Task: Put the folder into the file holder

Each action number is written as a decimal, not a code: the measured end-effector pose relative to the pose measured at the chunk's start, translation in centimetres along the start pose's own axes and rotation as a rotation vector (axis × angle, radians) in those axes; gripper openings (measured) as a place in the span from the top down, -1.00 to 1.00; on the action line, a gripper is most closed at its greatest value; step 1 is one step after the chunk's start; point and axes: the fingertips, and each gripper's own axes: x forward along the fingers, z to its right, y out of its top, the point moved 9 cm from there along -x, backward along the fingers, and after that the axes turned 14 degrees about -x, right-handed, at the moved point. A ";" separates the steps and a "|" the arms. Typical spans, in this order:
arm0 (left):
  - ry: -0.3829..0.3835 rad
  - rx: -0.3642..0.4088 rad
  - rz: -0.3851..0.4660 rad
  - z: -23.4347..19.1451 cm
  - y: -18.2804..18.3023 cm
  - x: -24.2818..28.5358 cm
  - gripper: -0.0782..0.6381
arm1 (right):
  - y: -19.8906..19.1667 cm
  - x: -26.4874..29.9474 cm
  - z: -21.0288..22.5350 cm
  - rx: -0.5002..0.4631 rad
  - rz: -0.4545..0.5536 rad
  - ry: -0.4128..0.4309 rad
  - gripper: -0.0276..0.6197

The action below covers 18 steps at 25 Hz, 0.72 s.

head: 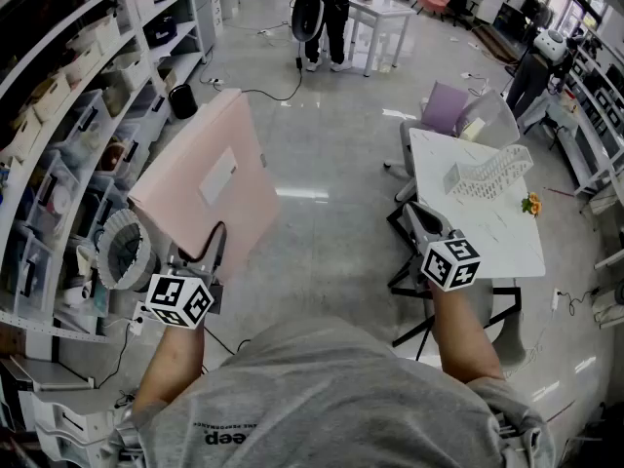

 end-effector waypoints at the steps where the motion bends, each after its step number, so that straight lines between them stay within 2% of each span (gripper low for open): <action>1: 0.000 -0.001 0.000 0.0 -0.1 -0.1 0.24 | 0.0 -0.1 0.0 -0.001 -0.001 0.000 0.91; 18: 0.004 0.010 0.002 2.6 -0.3 0.6 0.25 | 0.0 -1.2 1.7 -0.012 0.011 0.016 0.91</action>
